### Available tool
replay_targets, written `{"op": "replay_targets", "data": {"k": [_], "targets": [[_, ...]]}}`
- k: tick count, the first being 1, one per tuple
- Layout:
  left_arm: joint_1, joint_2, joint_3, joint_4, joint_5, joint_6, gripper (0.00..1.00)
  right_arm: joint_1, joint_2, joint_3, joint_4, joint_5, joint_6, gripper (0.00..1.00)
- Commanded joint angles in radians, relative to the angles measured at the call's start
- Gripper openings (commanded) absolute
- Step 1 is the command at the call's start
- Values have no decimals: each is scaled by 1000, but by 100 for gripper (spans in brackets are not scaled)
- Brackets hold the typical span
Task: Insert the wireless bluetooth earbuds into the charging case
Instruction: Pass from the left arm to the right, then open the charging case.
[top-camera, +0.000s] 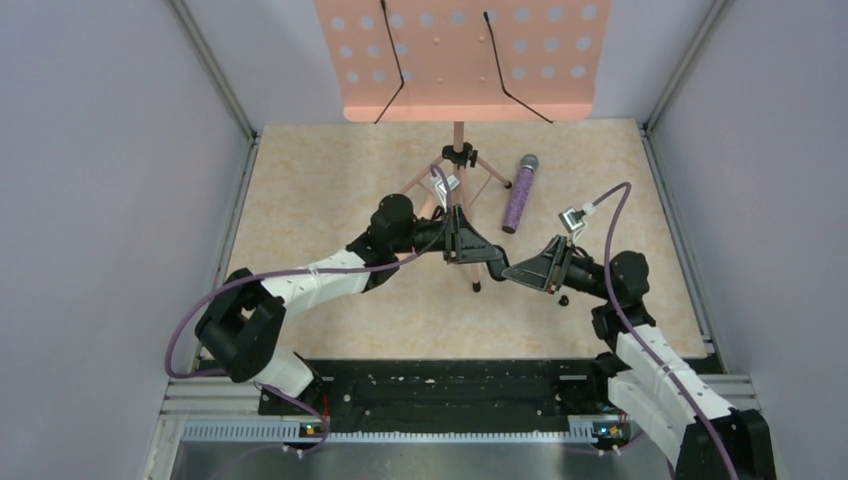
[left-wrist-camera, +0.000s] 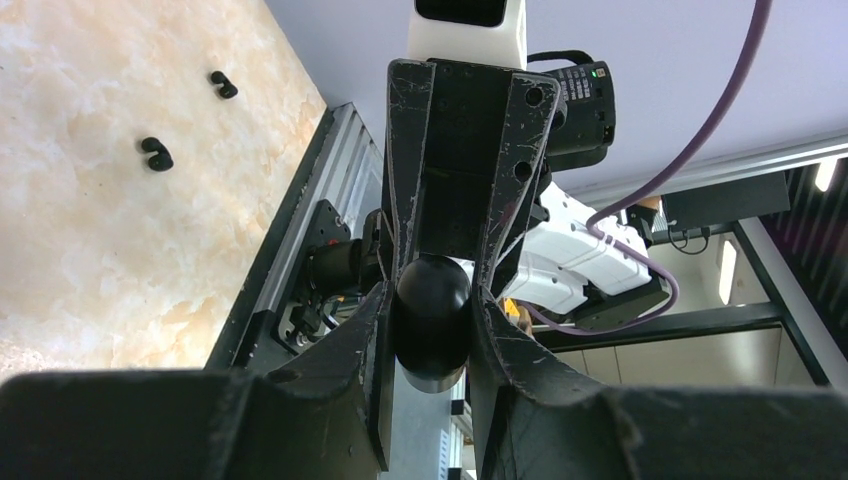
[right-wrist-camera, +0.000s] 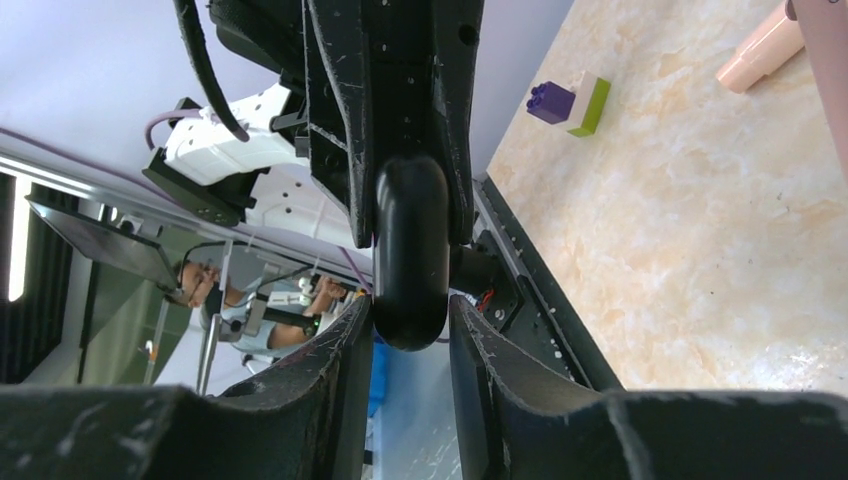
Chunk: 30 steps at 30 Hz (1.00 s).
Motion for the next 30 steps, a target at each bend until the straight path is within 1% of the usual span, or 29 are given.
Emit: {"op": "replay_targets", "data": {"k": [1, 5, 8, 9, 10, 11, 12, 15, 16, 17, 18, 21, 25, 28, 30], "targets": [[-11, -4, 25, 71, 27, -5, 0, -3, 18, -18, 134, 19, 48, 32], [-16, 1, 28, 75, 26, -9, 0, -1, 23, -18, 151, 28, 60, 21], [-18, 1, 30, 74, 28, -9, 0, -2, 16, -22, 151, 40, 63, 19], [-18, 1, 31, 73, 29, -9, 0, -1, 13, -24, 151, 45, 66, 12], [-18, 2, 32, 72, 30, -9, 0, -1, 5, -26, 151, 53, 66, 0], [-18, 4, 34, 70, 30, -7, 0, -1, -1, -27, 138, 61, 62, 0], [-18, 4, 38, 58, 31, -1, 3, -1, -9, -27, 119, 71, 53, 0], [-18, -12, 47, -4, 4, 31, 38, -2, -43, -20, 13, 112, 18, 0], [-18, -23, 46, -25, -11, 45, 48, -2, -56, -19, -15, 126, 10, 0], [-18, -35, 45, -54, -26, 62, 55, -3, -67, -21, -40, 145, 3, 0], [-18, -47, 48, -84, -42, 81, 60, -2, -81, -23, -58, 160, 0, 0], [-18, -76, 40, -132, -66, 112, 62, -2, -101, -36, -78, 194, 9, 0], [-18, -73, 24, -109, -65, 97, 61, -3, -96, -53, -39, 201, 34, 0], [-18, -57, 10, -51, -58, 63, 57, -2, -85, -53, -17, 193, 44, 0], [-18, -48, 10, -35, -58, 53, 51, -3, -81, -50, -11, 186, 46, 0]]}}
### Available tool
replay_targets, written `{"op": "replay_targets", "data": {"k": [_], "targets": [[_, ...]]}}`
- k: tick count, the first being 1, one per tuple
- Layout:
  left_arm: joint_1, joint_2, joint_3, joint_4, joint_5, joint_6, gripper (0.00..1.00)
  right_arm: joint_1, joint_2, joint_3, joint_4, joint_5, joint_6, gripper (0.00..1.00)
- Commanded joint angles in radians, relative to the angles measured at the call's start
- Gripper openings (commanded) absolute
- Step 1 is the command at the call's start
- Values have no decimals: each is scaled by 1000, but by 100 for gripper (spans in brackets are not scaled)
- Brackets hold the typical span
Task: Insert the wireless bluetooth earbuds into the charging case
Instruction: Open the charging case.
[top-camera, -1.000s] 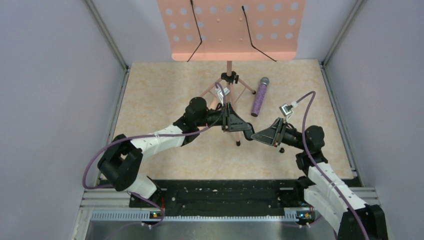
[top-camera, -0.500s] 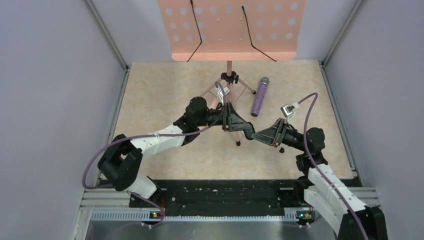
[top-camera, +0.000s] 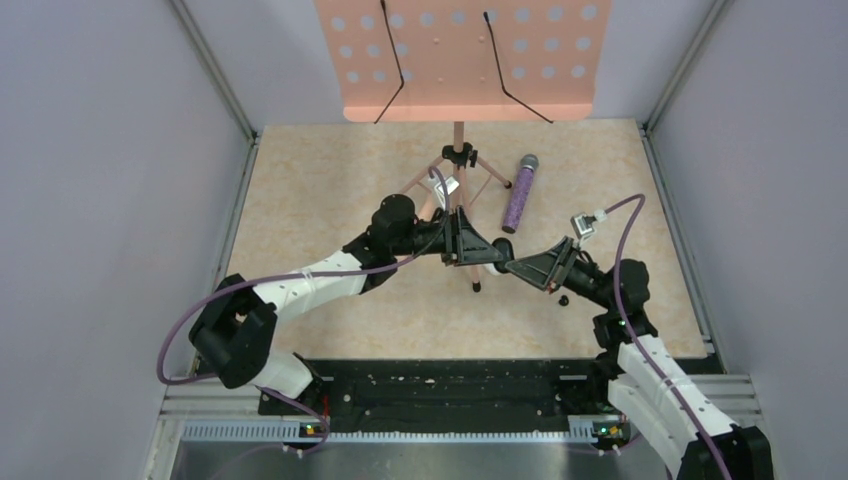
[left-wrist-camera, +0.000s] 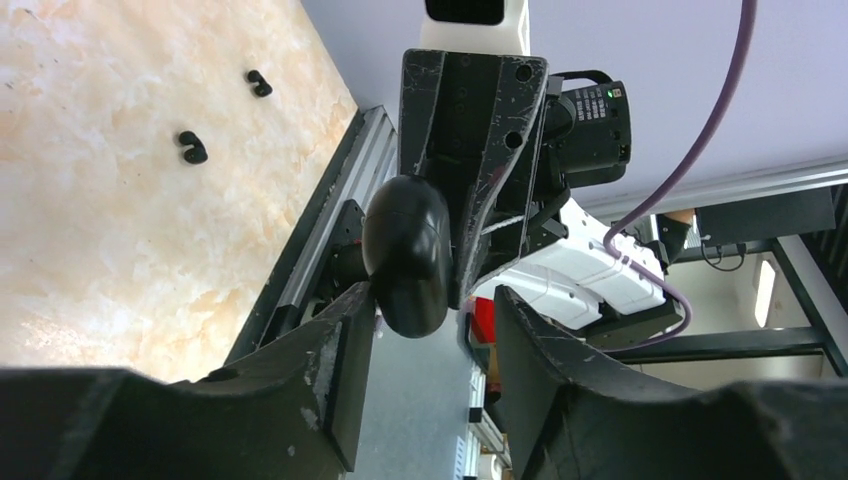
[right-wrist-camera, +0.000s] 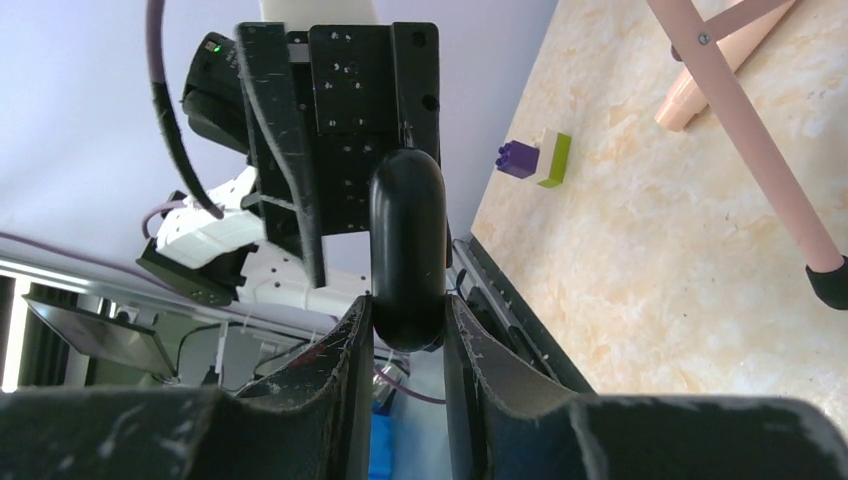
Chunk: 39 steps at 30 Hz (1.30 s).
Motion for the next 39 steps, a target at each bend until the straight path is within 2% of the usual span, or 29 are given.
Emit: {"op": "replay_targets", "data": {"k": [1, 6, 10, 13, 16, 25, 32, 39], "targets": [[-2, -3, 1, 96, -3, -19, 47, -2, 4, 7, 49, 8, 4, 0], [-11, 27, 9, 105, -2, -36, 21, -2, 2, 9, 59, -2, 10, 0], [-13, 33, 1, 112, -6, -45, 13, -1, -1, 8, 61, -5, 12, 0], [-13, 24, -3, 122, -4, -51, 0, -3, 0, -2, 61, 2, 21, 0], [-11, 2, -10, 124, -3, -46, 0, -4, 16, -16, 77, 11, 45, 0], [4, -67, -52, 134, 5, -32, 0, -4, 94, -62, 285, -12, 147, 0], [8, -96, -76, 171, 21, -32, 0, -4, 115, -69, 326, -27, 164, 0], [11, -100, -92, 190, 26, -27, 0, -5, 166, -98, 487, -39, 252, 0]]}}
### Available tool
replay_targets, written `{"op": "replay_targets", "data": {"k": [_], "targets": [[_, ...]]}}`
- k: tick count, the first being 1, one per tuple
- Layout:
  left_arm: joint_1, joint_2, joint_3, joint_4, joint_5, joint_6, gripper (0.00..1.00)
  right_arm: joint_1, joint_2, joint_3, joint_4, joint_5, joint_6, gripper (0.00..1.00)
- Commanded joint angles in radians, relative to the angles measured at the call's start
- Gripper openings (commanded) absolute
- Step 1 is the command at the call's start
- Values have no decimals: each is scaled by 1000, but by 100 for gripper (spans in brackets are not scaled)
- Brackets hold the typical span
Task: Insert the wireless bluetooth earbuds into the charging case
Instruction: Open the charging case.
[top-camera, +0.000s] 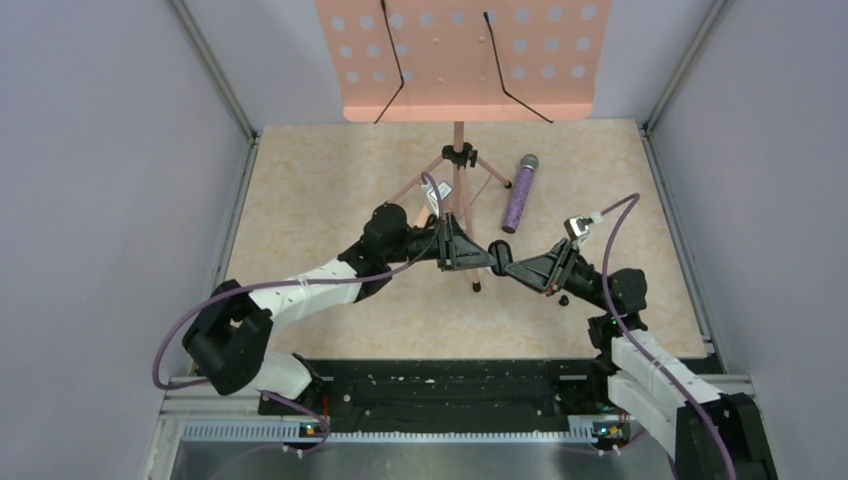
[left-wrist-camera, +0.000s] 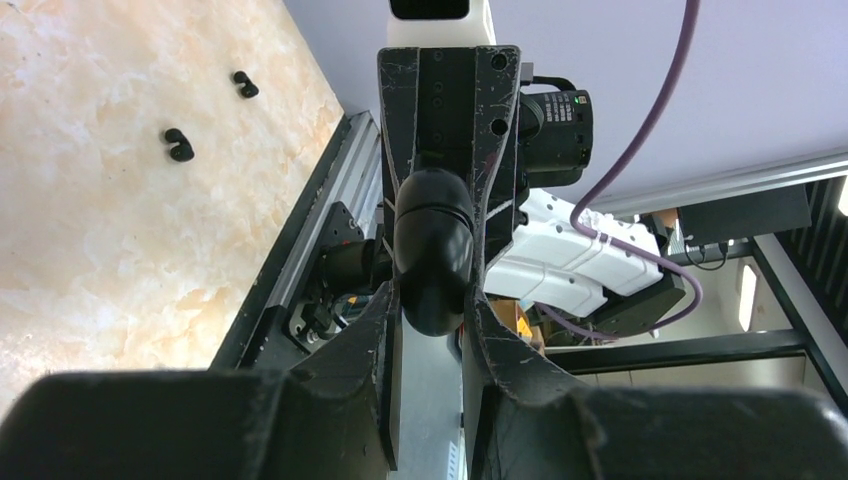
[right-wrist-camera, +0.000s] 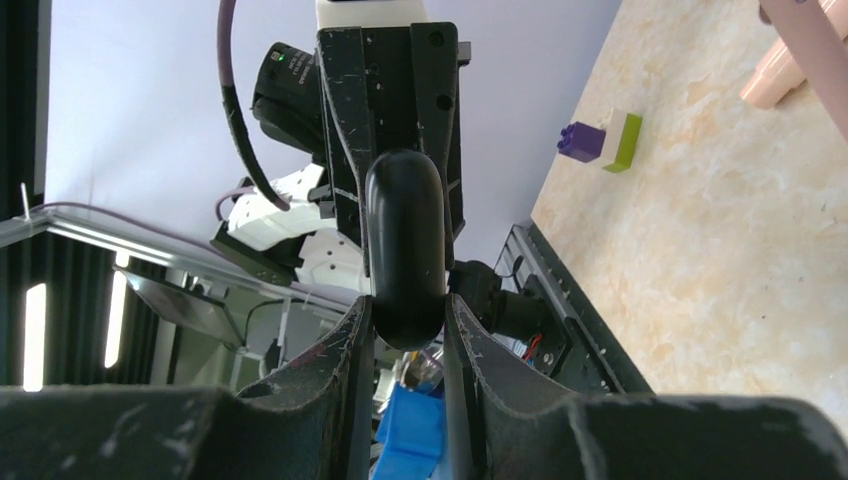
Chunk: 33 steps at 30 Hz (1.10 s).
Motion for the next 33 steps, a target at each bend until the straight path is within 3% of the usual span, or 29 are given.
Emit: {"op": "replay_targets", "data": {"k": [1, 10, 18, 24, 29, 33], "targets": [[8, -59, -11, 86, 40, 22, 0, -3, 42, -31, 149, 11, 69, 0], [28, -105, -17, -37, 19, 92, 13, -3, 43, -30, 205, -7, 106, 0], [39, -129, -11, -121, 12, 137, 18, -3, 35, -22, 196, -12, 107, 0], [40, -147, -15, -147, 7, 149, 34, -3, 30, -11, 187, -13, 106, 0], [40, -186, -22, -160, -27, 147, 57, -3, 27, -11, 183, -2, 107, 0], [38, -214, -101, -44, -85, 101, 59, -3, 42, -12, 221, 24, 129, 0]]}}
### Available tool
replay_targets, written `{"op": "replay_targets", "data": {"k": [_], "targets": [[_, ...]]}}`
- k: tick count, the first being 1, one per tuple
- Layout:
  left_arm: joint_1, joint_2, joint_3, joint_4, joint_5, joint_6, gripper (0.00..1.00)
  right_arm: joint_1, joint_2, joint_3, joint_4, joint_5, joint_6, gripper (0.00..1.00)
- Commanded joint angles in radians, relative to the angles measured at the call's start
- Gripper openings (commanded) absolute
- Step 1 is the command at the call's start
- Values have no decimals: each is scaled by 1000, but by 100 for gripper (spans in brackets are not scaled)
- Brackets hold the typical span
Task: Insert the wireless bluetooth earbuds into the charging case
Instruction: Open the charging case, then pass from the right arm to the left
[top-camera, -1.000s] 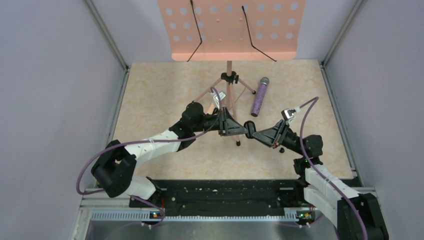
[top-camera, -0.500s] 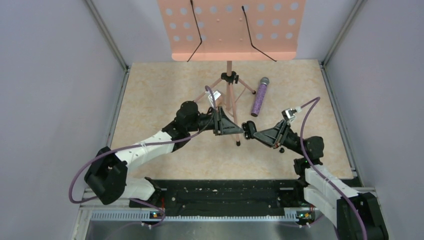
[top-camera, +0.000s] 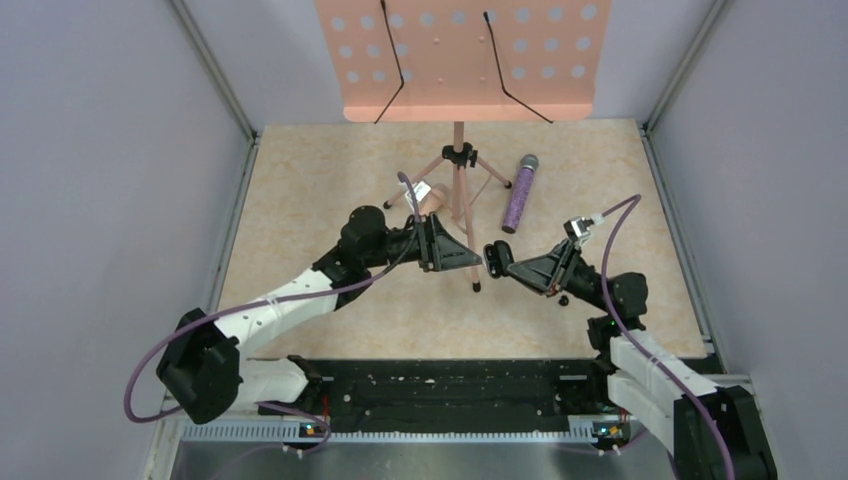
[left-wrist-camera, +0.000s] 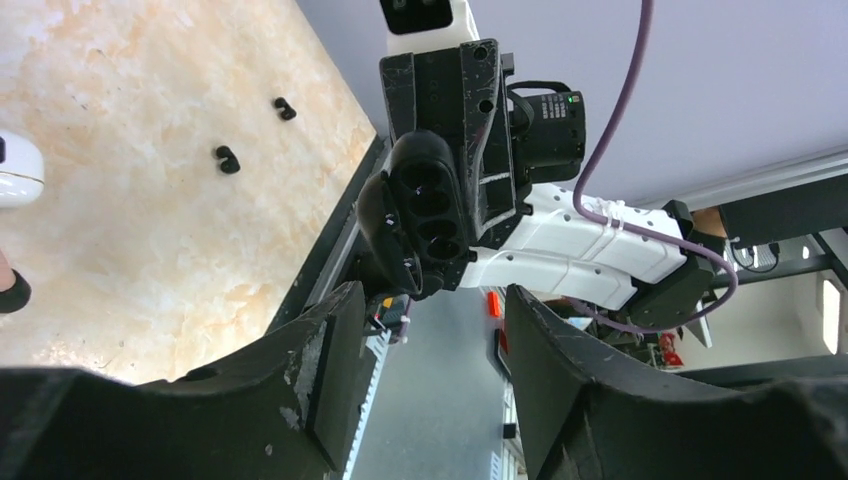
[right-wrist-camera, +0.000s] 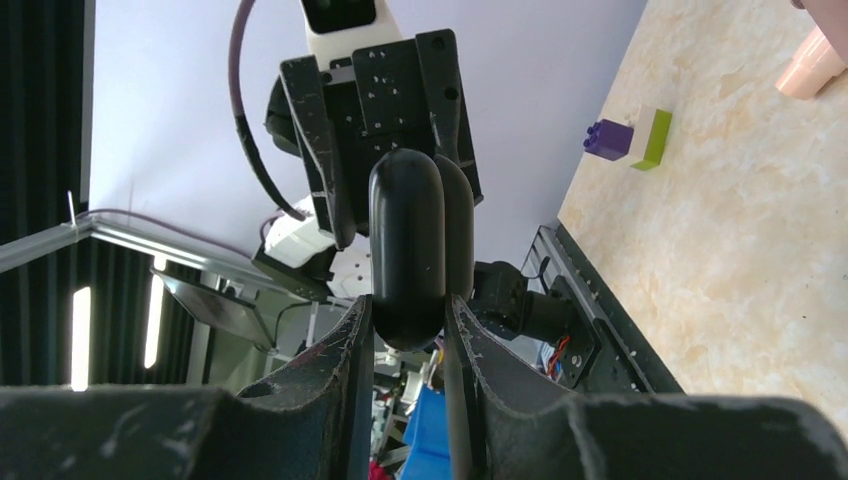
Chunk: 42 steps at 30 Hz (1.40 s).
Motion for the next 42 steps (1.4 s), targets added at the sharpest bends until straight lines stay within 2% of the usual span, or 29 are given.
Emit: {"op": "replay_targets", "data": {"k": [1, 5, 9, 11, 19, 30, 34, 42], "targets": [[-1, -60, -102, 177, -81, -44, 59, -4, 15, 19, 122, 33, 37, 0], [-1, -80, -208, 384, -116, -88, 63, -5, 118, -2, 359, 44, 187, 0], [-11, -73, -232, 500, -113, -97, 64, -4, 258, -6, 619, 59, 323, 0], [-23, -71, -237, 546, -121, -87, 64, -4, 270, 2, 633, 49, 330, 0], [-58, -28, -221, 570, -162, -23, 65, -4, 257, 29, 631, 41, 351, 0], [-64, 103, -149, 661, -152, -72, 66, -4, 235, 35, 632, 39, 366, 0], [-64, 142, -147, 747, -151, -110, 66, -4, 231, 34, 633, 39, 370, 0], [-66, 223, -129, 874, -146, -194, 61, -3, 221, 40, 632, 37, 380, 0]]}}
